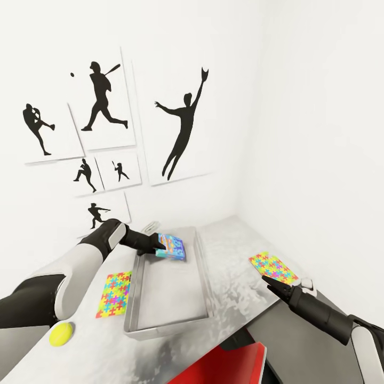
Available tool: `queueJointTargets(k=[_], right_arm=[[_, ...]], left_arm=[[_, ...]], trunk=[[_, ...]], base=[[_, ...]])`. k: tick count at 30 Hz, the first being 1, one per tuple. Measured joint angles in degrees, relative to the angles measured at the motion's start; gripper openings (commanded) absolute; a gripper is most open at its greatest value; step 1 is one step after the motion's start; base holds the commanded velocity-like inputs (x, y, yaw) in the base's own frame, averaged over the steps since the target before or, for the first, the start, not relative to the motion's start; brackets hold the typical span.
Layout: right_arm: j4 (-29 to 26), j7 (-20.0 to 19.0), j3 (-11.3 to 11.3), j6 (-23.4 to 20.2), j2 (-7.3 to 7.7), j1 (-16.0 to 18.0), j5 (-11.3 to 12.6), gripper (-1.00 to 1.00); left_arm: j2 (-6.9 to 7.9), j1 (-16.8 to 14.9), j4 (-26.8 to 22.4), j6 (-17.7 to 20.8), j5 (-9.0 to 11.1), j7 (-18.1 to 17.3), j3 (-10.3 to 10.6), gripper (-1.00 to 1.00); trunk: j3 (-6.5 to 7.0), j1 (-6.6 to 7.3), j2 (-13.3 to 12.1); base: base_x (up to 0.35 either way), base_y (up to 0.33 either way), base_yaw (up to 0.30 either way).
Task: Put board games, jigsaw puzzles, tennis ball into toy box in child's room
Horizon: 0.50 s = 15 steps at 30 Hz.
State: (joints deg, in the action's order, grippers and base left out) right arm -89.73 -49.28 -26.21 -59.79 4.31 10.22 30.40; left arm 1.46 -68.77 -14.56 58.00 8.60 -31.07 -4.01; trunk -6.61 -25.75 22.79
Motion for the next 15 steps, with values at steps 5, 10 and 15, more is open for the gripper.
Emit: queueJointTargets(k=[5, 10, 15], right_arm=[[0.0, 0.0, 0.0, 0.0, 0.00, 0.0, 0.0, 1.00], [0.0, 0.0, 0.0, 0.0, 0.00, 0.0, 0.0, 1.00], [0.0, 0.0, 0.0, 0.0, 0.00, 0.0, 0.0, 1.00]], left_arm=[[-0.14, 0.0, -0.1, -0.3, 0.1, -0.1, 0.0, 1.00], [-0.01, 0.0, -0.2, -0.5, 0.0, -3.6, 0.3, 1.00], [0.19, 0.0, -0.6, -0.6, -0.1, -6.1, 0.5, 1.00]], trunk=[[0.00, 0.00, 0.0], [0.00, 0.00, 0.0], [0.00, 0.00, 0.0]], base=[[0.000, 0.000, 0.000], [0.000, 0.000, 0.000], [0.000, 0.000, 0.000]])
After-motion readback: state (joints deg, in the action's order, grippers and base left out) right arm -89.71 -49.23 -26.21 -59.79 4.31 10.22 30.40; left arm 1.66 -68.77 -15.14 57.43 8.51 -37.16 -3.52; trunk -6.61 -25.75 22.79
